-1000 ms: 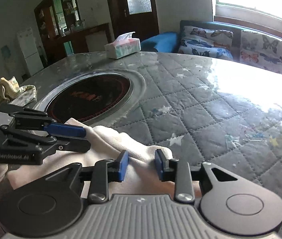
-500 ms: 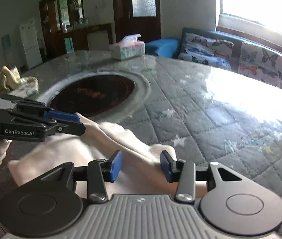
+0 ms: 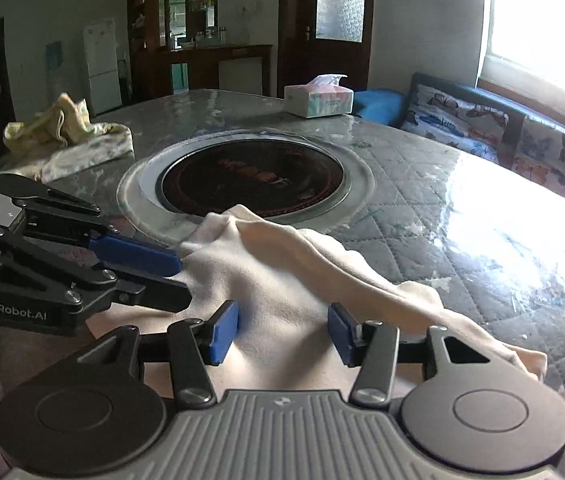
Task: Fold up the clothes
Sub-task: 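Lower the folded peach sweatshirt onto the table with both grippers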
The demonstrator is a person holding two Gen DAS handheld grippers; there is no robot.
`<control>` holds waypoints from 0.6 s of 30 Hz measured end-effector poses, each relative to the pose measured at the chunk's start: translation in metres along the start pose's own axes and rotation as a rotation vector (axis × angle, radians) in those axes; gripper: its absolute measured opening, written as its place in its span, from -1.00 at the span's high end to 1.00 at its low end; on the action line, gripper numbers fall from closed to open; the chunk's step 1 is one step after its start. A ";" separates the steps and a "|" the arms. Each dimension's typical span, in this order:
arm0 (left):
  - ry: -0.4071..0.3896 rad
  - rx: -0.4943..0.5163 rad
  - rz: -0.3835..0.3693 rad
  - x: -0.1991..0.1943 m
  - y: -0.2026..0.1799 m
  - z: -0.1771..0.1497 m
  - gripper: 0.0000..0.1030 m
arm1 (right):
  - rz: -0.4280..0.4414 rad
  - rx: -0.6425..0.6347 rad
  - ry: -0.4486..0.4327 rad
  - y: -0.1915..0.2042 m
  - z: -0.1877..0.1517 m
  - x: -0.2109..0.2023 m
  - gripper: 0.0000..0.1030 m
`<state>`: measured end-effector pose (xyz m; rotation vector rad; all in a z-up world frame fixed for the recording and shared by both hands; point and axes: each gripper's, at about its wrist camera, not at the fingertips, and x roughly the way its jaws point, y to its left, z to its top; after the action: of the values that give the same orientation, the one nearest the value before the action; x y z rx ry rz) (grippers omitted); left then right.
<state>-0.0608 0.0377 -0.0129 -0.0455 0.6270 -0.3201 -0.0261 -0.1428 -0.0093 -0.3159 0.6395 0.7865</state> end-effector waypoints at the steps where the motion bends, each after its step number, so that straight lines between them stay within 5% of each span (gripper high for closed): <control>1: -0.003 0.001 -0.002 0.000 -0.001 0.000 0.45 | -0.007 -0.005 -0.006 0.002 0.000 -0.002 0.01; 18: -0.035 0.020 -0.017 -0.001 -0.018 -0.003 0.45 | -0.060 -0.028 -0.062 0.030 -0.022 -0.045 -0.01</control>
<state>-0.0683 0.0207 -0.0118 -0.0372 0.5890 -0.3417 -0.0813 -0.1586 0.0019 -0.3335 0.5589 0.7459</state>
